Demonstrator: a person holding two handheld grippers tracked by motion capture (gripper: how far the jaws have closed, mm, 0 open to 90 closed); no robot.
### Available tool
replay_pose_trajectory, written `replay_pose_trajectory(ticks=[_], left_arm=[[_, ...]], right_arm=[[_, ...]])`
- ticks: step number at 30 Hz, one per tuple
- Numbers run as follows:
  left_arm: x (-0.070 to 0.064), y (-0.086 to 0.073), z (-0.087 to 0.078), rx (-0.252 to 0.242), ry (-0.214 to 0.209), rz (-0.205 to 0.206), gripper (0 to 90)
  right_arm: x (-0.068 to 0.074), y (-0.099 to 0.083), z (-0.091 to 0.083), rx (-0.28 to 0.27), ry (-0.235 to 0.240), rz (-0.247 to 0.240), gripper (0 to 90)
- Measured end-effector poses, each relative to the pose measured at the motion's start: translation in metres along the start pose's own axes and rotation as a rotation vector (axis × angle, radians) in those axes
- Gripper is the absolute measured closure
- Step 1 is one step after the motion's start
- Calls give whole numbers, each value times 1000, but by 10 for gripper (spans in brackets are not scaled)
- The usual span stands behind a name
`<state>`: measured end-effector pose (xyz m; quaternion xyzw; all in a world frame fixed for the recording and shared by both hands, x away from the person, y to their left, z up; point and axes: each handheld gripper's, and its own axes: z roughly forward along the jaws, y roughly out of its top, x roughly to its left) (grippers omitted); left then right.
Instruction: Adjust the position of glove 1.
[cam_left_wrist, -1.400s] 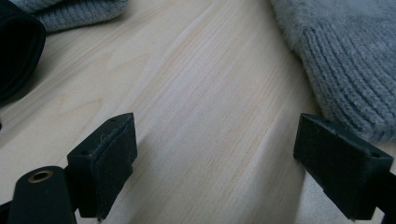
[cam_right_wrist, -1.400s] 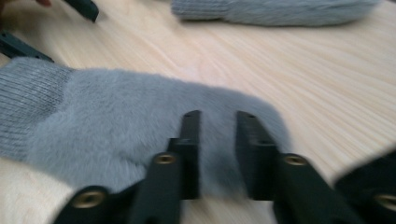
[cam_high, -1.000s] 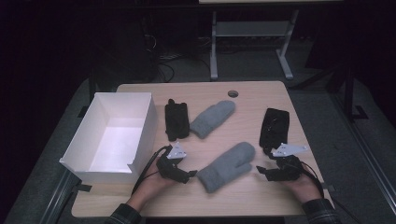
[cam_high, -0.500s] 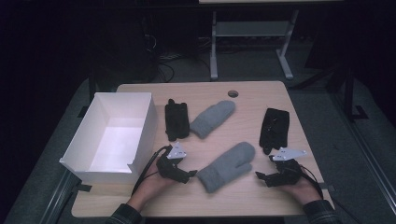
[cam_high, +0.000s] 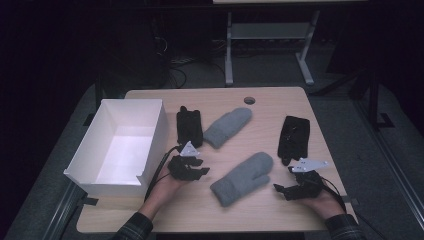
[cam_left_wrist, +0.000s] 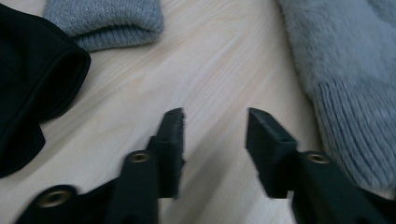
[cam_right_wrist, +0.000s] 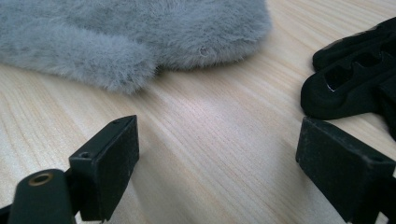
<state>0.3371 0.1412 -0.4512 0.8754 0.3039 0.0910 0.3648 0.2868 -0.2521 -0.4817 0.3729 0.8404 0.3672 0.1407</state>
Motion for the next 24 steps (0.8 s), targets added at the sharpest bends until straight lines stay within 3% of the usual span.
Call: replay_pose_trajectory(ticks=[1,3,5,8,18,24], left_arm=[[2,3,1,8,-3,-3,600],[5,10,3,12,-8,-17,743],[8,17,5,23,-22,-31,768],[14,29,9,31,-35,-38,894],[36,66,22,-17,-29,-28,895],[56,92,42,-39,-20,-34,895]], right_arm=[[0,0,0,0,0,0,131],[0,0,0,0,0,0,132],[0,0,0,0,0,1,132],[0,0,0,0,0,0,132],[0,0,0,0,0,0,132],[0,0,0,1,0,0,132]])
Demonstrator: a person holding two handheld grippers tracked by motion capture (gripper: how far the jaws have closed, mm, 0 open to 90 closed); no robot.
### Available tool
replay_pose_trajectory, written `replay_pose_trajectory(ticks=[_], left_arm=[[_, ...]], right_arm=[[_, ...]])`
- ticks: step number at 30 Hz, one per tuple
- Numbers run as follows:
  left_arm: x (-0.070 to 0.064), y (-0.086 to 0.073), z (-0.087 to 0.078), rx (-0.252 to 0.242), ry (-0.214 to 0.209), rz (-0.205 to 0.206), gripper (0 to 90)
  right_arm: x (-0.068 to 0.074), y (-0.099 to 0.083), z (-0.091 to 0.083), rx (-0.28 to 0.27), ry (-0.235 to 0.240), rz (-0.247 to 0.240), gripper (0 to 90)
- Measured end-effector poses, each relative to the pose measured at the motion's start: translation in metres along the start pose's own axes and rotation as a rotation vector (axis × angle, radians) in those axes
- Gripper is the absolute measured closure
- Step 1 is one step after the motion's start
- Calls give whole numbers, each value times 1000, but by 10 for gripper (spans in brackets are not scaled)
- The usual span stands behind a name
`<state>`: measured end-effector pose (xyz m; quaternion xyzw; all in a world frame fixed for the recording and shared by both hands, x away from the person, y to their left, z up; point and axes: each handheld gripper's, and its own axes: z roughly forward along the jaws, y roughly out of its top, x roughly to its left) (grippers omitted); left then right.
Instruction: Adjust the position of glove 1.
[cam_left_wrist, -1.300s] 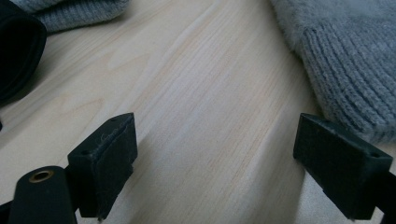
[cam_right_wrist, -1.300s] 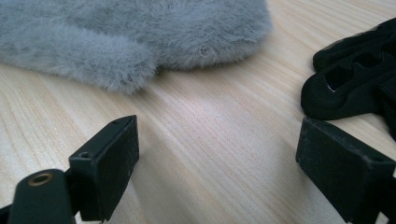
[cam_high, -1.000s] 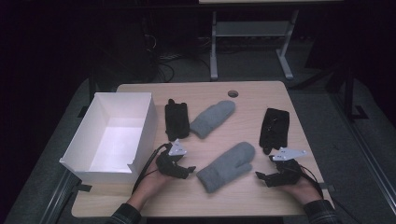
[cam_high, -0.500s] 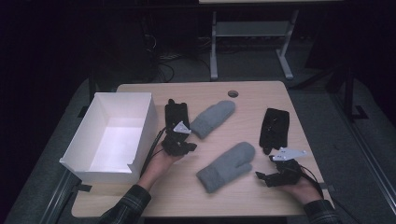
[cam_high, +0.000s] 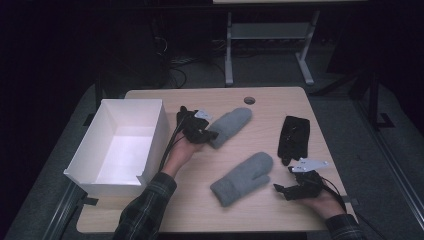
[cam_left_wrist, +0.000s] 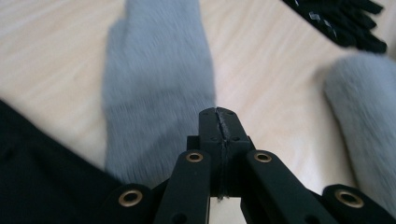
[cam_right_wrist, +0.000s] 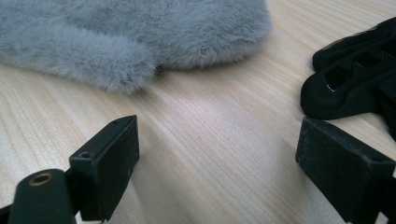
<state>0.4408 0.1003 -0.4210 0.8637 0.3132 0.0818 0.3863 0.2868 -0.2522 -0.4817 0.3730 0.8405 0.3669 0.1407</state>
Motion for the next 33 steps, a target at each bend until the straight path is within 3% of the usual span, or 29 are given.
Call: replay_pose_trajectory(ticks=[3,4,11,15,24,28,33], left_arm=[[3,8,7,-4,8,15,896],[7,14,16,5,17,45,895],[18,21,42,27,31,41,896],[24,18,57,25,27,15,896],[17,15,60,70,16,17,898],[8,13,58,93,6,41,898],[-6,8,51,117,-20,38,898]], right_arm=[[0,0,0,0,0,0,132],[0,0,0,0,0,1,132],[0,0,0,0,0,1,132],[0,0,0,-1,0,0,132],[0,1,1,0,-2,5,132],[0,0,1,-1,-3,6,132],[0,1,1,0,-2,6,132]])
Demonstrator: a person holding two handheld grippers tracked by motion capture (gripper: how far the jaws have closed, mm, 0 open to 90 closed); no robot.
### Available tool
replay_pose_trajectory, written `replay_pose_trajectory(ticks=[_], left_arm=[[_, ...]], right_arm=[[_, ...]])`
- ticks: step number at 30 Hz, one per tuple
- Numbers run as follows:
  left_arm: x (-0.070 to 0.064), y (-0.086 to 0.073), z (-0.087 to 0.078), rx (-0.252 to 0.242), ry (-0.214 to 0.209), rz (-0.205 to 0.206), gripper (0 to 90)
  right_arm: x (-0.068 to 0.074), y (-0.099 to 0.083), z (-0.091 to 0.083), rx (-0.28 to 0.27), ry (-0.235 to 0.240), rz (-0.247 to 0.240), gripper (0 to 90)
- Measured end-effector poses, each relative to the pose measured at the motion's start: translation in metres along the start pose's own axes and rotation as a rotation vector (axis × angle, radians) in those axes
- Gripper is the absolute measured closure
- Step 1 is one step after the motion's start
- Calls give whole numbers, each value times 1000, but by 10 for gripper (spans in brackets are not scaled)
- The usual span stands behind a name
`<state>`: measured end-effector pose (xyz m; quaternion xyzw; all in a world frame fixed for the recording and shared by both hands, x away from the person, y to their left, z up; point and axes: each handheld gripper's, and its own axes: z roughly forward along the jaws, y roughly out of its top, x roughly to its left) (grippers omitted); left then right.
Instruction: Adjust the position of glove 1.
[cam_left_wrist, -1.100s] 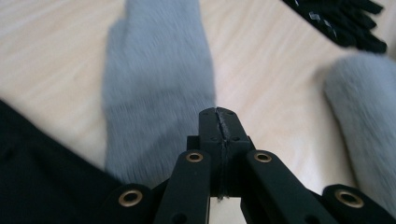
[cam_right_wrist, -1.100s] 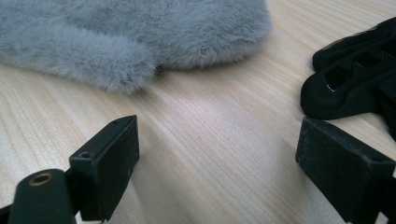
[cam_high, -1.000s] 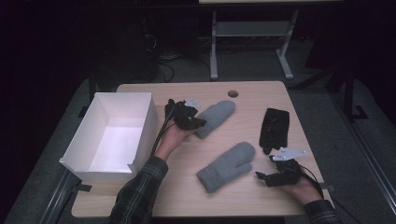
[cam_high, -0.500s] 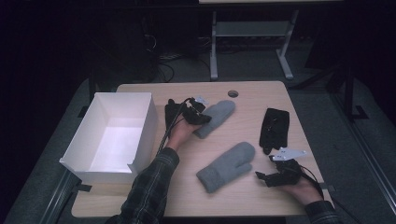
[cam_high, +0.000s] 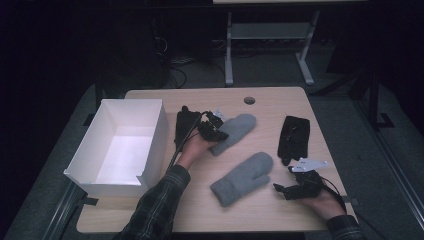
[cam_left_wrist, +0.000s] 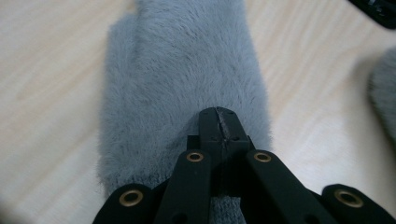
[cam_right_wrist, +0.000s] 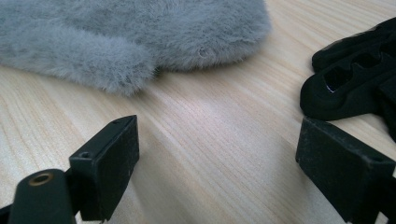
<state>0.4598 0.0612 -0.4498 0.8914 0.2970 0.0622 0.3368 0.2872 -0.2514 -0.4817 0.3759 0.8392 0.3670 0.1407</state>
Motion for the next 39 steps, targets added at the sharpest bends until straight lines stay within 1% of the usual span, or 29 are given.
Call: replay_pose_trajectory(ticks=[1,3,6,7,8,9,11,12,13,14,18,21,23,24,25,26,27,28,29,30,31,32,33,34,35,36,37,39], left_arm=[[0,0,0,0,0,0,898],[-5,-3,-2,4,-12,-2,898],[-14,-8,-4,-8,-28,-14,898],[-21,-11,-6,-11,-38,-20,898],[-24,-13,-7,-8,-37,-17,898],[-24,-13,-7,-8,-37,-17,898],[-33,-18,-11,-15,-41,-24,898],[-33,-18,-11,-15,-41,-24,898],[-37,-21,-11,-27,-38,-35,898],[-39,-23,-12,-22,-35,-25,898],[-52,-32,-18,-30,-38,-24,898],[-55,-35,-21,-23,-43,-27,898],[-57,-36,-23,-25,-55,-25,897],[-56,-35,-27,-36,-59,-13,894],[-54,-33,-29,-55,-61,-20,880],[-54,-33,-29,-55,-61,-20,857],[-52,-31,-31,-64,-59,-20,857],[-49,-29,-33,-67,-49,-16,837],[-45,-27,-36,-73,-40,-11,820],[-35,-22,-39,-85,-28,-21,792],[-35,-22,-39,-85,-28,-21,782],[-23,-17,-41,-93,-21,-33,767],[-23,-17,-41,-93,-21,-33,745],[-17,-14,-41,-93,-20,-44,745],[-12,-12,-40,-86,-22,-53,674],[-5,-10,-35,-85,-37,-81,656],[-3,-8,-32,-70,-39,-76,637],[-3,-7,-29,-68,-40,-79,608]], right_arm=[[0,0,0,0,0,0,132],[0,0,0,-1,0,0,132],[0,0,0,1,0,-1,132],[0,0,0,1,0,0,132],[0,0,0,1,0,0,132],[0,0,0,1,0,0,132],[0,0,0,0,-1,0,132],[0,0,0,0,-2,0,132],[0,0,0,0,-2,0,132],[0,0,0,0,-2,1,132],[0,0,0,1,-2,1,132],[0,0,0,1,-2,1,132],[0,0,0,1,-2,1,132],[0,0,0,1,-2,1,132],[0,0,0,1,-2,1,132],[0,0,0,1,-2,1,132],[0,0,0,1,-2,1,132],[0,0,0,1,-2,1,132],[0,0,0,1,-2,1,132],[0,0,0,1,-2,1,132],[0,0,0,1,-2,1,132],[0,0,0,1,-2,1,132],[0,0,0,1,-2,1,132],[0,0,0,1,-2,1,132],[0,0,0,0,-2,1,132],[0,0,0,0,-2,1,132],[0,0,0,0,-2,1,132],[0,0,0,0,-2,1,132]])
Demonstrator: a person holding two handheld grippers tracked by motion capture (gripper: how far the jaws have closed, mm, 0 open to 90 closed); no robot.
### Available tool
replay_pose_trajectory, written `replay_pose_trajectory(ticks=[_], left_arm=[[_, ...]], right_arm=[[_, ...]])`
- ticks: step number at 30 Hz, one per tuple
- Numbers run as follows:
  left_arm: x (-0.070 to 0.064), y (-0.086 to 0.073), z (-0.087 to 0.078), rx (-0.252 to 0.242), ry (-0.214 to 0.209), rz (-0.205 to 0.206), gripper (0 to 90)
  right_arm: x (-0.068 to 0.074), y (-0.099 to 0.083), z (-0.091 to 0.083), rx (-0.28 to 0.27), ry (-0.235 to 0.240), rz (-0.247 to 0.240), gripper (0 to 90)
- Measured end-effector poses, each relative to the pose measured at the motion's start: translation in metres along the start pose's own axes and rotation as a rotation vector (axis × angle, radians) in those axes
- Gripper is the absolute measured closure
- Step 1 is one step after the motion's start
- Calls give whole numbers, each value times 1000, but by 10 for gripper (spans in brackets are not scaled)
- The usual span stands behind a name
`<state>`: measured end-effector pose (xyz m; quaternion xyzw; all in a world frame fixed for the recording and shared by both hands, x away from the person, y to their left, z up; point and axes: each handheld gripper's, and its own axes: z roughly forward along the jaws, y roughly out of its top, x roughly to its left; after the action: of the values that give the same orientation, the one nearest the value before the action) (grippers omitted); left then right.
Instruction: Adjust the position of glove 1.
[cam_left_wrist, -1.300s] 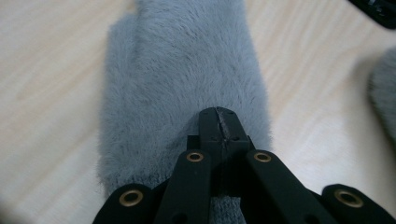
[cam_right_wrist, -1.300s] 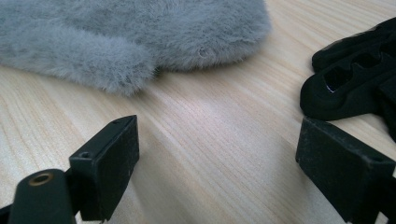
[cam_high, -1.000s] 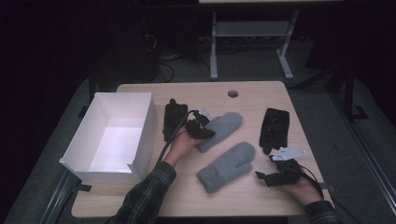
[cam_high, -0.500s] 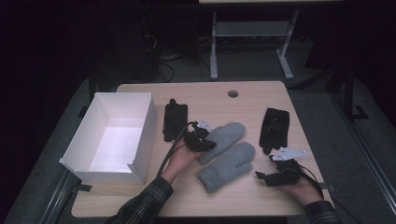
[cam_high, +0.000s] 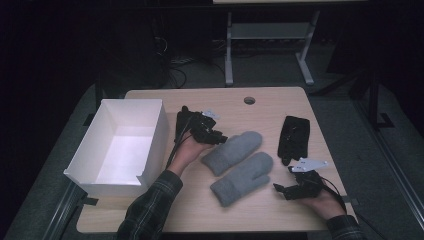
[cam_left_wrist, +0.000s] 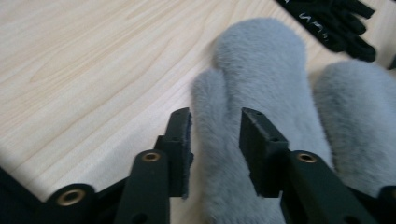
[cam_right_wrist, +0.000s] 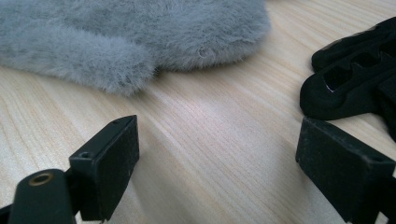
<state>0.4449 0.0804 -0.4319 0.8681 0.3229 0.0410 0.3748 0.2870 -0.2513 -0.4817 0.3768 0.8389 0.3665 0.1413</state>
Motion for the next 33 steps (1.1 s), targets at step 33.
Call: replay_pose_trajectory(ticks=[33], left_arm=[[-3,1,13,45,-24,15,868]], right_arm=[[0,0,0,0,-1,2,132]])
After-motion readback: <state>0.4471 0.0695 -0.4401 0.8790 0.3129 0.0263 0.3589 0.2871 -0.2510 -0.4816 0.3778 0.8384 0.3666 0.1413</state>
